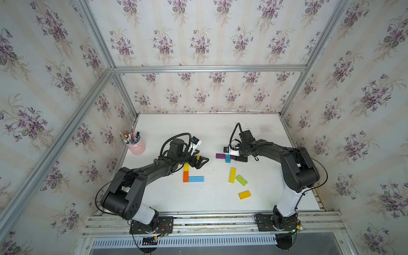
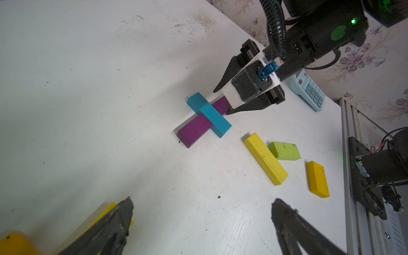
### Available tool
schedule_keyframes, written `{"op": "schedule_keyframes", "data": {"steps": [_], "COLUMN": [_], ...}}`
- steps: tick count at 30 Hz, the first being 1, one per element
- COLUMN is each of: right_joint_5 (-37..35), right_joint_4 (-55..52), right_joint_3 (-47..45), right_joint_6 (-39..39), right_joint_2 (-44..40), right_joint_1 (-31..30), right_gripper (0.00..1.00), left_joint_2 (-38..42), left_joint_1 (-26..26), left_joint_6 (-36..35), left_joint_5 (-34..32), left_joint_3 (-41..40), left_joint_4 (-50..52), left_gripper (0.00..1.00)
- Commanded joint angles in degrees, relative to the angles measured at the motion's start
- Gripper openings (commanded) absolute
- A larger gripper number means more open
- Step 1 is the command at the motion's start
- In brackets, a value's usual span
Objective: Assemble the letter t with building blocks
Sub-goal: Assemble the building block at the center of the board.
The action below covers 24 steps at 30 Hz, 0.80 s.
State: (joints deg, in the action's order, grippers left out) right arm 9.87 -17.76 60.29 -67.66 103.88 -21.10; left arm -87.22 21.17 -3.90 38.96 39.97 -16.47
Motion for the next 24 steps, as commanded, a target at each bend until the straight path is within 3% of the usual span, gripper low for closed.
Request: {"op": "schedule_keyframes", "data": {"steps": [1, 10, 16, 20, 24], "right_joint_5": [-0.24, 2.92, -3.10, -7.25, -4.26], "right_joint_4": [-2.67, 0.77, 10.67, 7.06, 2.62], "right_joint_3": [-0.70, -6.50, -16.19, -14.53, -12.63], "right_joint_6": [0.27, 8.46, 36.45, 59.63, 68.77], "right_joint_2": [-1.22, -16.71, -30.48, -32.83, -30.49], "right_joint_1": [-0.04, -0.18, -0.80, -2.02, -2.07], "right_gripper": [0.55, 0.61, 0.60, 0.59, 0.56], "left_joint_2": [-0.32, -0.40, -0.82, -1.97, -1.72], "left_joint_1": [-0.07, -0.05, 0.23, 2.40, 7.74], "left_joint_6": [0.39, 0.86, 0.67, -1.81, -10.13], "left_joint_5": [1.11, 2.29, 2.66, 2.34, -3.70], "left_joint_3": [0.46, 0.81, 1.17, 1.46, 1.15], "left_joint_4": [-0.14, 0.02, 0.47, 0.33, 1.60], "left_gripper": [1.00, 1.00, 1.00, 1.00, 1.00]}}
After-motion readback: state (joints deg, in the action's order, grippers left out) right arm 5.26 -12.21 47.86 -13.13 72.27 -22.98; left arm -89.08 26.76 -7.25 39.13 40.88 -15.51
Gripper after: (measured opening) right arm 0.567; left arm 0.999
